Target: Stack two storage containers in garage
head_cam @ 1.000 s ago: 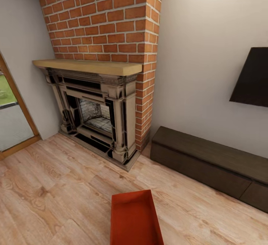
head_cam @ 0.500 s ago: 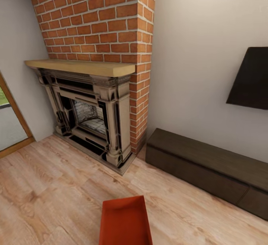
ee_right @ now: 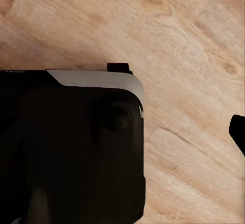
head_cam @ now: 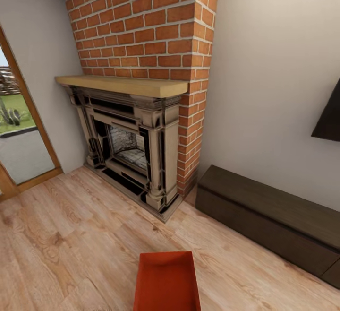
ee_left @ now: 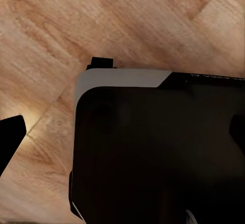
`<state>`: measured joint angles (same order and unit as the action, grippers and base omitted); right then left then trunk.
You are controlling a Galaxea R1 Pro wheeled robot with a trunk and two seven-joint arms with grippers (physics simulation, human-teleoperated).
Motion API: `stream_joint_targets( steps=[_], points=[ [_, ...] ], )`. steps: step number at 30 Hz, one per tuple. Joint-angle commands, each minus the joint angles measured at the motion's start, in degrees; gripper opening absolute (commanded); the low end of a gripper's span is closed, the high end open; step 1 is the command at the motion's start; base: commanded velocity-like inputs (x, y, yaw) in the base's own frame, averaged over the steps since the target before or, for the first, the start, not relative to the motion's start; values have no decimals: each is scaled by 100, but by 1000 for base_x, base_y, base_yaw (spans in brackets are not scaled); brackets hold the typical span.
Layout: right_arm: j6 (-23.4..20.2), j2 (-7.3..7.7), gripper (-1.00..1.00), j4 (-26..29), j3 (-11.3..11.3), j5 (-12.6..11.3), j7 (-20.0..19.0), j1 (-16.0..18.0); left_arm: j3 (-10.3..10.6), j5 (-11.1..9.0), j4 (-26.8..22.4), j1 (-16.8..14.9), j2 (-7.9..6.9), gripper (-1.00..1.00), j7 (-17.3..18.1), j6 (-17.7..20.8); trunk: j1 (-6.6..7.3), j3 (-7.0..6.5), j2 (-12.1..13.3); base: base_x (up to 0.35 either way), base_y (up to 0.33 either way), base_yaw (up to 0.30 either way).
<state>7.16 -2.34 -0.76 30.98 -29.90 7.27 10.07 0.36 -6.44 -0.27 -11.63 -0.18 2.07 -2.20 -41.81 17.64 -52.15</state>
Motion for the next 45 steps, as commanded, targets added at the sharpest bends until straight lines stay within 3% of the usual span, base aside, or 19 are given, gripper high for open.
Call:
stream_joint_targets(
  steps=[1,45],
  points=[
    [22,-1,100,-7,48,-51,12,4,8,-59,9,-5,0,100,22,-17,0,7,-5,0,0,169],
    [22,6,100,-3,48,-67,11,5,8,-59,9,-5,0,100,22,-17,0,7,-5,19,15,7]
  ],
)
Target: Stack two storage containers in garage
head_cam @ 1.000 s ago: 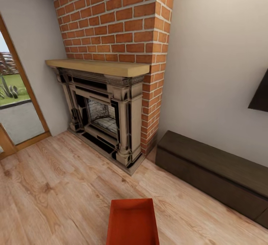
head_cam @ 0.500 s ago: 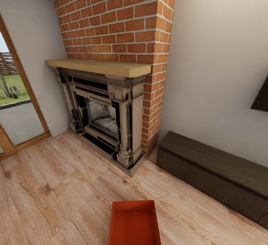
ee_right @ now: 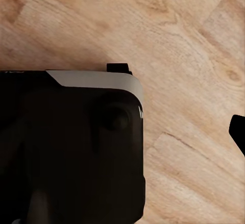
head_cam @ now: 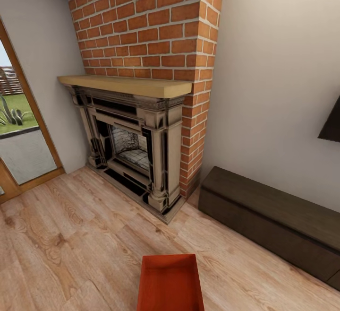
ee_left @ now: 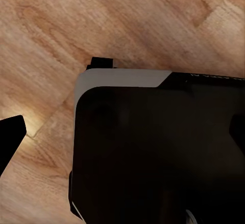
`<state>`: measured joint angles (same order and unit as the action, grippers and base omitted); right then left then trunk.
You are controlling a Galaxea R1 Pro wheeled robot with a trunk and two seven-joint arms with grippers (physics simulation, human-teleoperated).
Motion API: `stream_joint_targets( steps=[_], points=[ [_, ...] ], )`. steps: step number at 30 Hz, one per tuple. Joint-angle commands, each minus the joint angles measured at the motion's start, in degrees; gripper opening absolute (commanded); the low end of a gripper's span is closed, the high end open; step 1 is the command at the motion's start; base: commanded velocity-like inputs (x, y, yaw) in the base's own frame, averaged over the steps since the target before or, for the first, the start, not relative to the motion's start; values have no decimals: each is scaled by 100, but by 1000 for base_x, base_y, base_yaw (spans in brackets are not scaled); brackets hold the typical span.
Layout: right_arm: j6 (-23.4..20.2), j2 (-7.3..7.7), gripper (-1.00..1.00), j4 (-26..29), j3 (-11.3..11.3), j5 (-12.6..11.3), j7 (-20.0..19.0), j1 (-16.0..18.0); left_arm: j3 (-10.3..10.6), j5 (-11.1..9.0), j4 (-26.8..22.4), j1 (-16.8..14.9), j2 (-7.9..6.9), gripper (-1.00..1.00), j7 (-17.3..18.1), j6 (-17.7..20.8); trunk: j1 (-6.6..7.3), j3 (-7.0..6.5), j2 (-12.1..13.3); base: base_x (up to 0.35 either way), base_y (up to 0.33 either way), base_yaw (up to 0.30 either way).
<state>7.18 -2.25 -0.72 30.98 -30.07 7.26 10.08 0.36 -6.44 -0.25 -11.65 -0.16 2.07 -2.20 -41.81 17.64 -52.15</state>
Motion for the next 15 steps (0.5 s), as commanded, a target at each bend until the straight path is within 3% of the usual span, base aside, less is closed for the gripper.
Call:
stream_joint_targets(
  steps=[1,15],
  points=[
    [20,-3,100,-7,48,-50,9,5,8,-59,7,-4,-1,100,21,-17,0,7,-5,0,0,0],
    [18,-4,100,-7,48,-5,5,3,8,-59,7,-4,-1,100,21,-20,0,24,-5,0,0,0]
  ],
)
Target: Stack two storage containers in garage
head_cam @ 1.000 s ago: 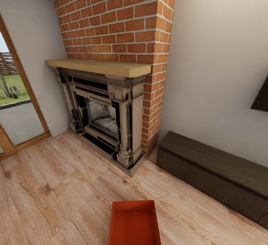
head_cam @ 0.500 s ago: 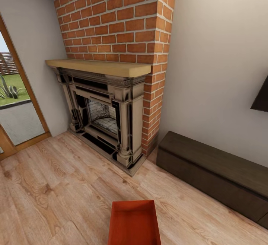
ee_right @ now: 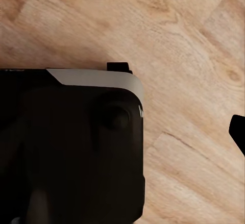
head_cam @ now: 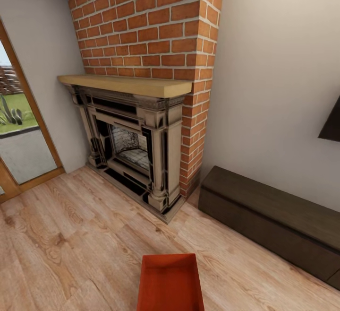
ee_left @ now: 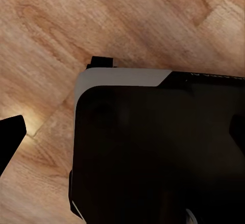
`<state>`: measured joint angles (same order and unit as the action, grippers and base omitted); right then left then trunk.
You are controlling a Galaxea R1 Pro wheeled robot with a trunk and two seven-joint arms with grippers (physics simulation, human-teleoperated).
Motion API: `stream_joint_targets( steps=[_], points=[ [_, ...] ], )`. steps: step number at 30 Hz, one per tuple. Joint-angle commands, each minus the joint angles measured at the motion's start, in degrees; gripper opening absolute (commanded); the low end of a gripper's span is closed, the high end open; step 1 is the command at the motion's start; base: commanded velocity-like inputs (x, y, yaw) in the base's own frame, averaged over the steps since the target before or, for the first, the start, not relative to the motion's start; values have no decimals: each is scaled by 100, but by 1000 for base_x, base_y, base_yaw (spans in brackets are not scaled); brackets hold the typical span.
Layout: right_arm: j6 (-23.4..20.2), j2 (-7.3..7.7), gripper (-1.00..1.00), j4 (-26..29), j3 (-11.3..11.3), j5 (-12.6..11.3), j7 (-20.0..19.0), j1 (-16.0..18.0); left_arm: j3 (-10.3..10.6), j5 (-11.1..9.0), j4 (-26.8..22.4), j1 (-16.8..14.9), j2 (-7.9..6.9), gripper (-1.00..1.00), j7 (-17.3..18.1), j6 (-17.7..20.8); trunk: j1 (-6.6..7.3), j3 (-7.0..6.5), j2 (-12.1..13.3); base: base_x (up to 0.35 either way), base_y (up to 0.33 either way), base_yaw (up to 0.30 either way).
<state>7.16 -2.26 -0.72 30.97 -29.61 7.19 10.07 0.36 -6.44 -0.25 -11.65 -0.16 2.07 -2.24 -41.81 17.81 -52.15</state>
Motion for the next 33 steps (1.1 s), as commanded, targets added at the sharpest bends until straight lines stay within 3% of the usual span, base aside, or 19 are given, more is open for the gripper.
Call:
stream_joint_targets(
  steps=[1,27,33],
  points=[
    [19,-3,100,-8,49,-47,12,4,8,-59,7,-4,-1,100,22,-18,0,15,-5,0,0,0],
    [14,15,100,-15,42,-60,25,4,17,23,-62,-4,-1,100,30,-40,0,254,-5,0,0,0],
    [14,173,100,-16,41,-38,20,4,25,28,-63,-4,-2,100,28,-40,0,310,-5,0,0,0]
  ],
)
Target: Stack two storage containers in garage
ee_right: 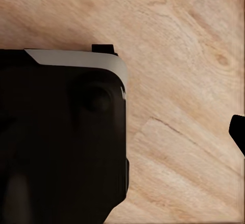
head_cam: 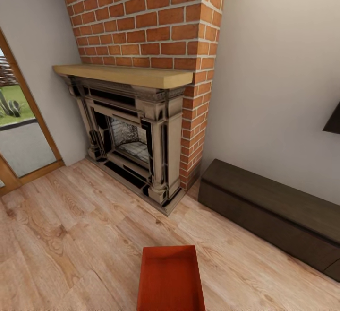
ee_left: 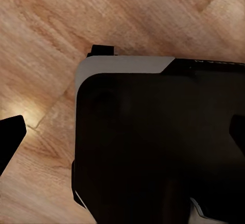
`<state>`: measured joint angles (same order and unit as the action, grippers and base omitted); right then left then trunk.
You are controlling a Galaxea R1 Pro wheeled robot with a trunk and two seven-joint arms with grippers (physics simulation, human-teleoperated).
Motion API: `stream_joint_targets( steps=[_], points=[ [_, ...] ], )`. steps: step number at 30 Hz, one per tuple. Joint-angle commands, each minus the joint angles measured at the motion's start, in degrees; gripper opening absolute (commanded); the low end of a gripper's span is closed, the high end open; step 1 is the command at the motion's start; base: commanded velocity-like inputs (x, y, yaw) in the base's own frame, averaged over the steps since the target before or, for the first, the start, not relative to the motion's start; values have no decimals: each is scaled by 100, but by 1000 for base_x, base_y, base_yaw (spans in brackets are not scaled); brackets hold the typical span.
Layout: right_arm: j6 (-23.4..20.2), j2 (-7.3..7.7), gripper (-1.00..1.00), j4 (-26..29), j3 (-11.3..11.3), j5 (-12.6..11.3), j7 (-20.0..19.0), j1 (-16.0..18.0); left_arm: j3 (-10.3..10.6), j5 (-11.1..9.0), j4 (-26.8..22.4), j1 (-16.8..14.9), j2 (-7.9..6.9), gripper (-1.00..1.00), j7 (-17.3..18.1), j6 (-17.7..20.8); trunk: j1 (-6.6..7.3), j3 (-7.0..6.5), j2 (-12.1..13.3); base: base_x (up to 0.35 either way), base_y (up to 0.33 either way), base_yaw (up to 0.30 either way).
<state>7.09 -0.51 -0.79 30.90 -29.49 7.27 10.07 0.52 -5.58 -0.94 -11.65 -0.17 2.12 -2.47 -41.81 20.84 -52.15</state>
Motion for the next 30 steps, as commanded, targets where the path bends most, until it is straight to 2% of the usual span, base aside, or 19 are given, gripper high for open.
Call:
stream_joint_targets(
  steps=[1,30],
  points=[
    [21,5,100,-8,47,-50,12,4,9,-58,7,-4,-1,100,23,-17,0,16,-4,0,0,0],
    [24,33,100,-8,48,-57,3,4,10,-57,6,-4,0,100,24,-17,0,284,-4,0,0,0]
  ],
)
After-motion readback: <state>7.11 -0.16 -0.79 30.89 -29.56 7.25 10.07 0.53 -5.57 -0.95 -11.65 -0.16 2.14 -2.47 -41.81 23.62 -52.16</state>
